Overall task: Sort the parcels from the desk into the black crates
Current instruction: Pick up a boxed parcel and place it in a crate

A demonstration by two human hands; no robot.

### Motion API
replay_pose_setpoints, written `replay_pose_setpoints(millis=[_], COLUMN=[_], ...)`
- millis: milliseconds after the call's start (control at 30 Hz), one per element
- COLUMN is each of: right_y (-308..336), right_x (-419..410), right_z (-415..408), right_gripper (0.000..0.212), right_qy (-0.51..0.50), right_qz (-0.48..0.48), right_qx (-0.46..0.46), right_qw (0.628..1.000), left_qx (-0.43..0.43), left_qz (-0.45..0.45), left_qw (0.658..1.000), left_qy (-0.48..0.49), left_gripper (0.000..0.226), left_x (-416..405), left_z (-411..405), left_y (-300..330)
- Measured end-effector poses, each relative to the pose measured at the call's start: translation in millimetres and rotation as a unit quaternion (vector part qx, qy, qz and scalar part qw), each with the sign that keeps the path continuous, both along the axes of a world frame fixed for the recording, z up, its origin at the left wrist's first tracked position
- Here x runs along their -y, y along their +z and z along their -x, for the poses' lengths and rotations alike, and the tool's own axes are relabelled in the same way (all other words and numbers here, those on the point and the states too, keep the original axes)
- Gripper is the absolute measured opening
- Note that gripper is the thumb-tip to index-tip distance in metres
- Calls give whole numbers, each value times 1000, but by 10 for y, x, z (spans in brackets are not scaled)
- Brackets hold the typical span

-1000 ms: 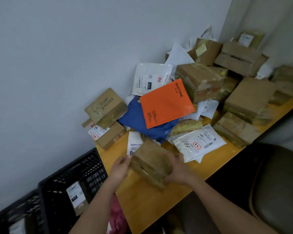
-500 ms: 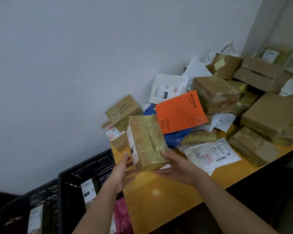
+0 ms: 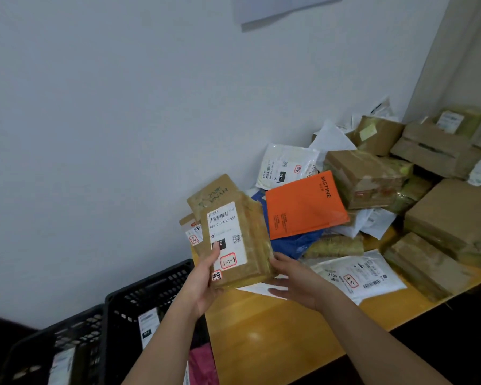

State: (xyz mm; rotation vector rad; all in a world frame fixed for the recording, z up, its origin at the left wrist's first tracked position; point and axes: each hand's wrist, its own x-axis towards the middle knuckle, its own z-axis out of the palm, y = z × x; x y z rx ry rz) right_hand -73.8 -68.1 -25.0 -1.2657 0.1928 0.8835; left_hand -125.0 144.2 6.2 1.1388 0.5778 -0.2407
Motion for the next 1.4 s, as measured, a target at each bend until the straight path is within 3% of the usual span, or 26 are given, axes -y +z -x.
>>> replay_pose_setpoints(millis=[133, 233, 367, 400, 600, 933, 1233, 1400], right_y=[41, 95, 185, 212, 203, 35, -125, -189], right_x=[-93, -99, -47, -32, -19, 71, 36, -209], right_z=[-54, -89, -143, -151, -207, -303, -231, -91], right_gripper=[54, 64, 28, 29, 44, 82, 62, 50], right_qy=[-22, -54, -86, -88, -71, -76, -92, -13], right_qz=[50, 86, 59, 50, -22, -37, -39, -1], right_qx=[59, 83, 48, 37, 47, 72, 29, 16], right_qw=[997, 991, 993, 994, 996, 994, 995, 1000], left_qx=[-2, -10, -6, -3, 13, 30, -8, -30], left_qz=[-43, -37, -61, -69, -73, -80, -88, -96], left_qw=[999, 999, 997, 996, 995, 991, 995, 995], left_qy=[-21, -32, -51, -57, -61, -99, -40, -11], left_gripper=[39, 44, 46, 44, 38, 30, 23, 32], left_x=[33, 70, 72, 78, 105, 130, 166, 31], left_z=[-17, -55, -122, -140, -225, -265, -1, 334], left_y=[-8, -2, 36, 57, 170, 234, 93, 0])
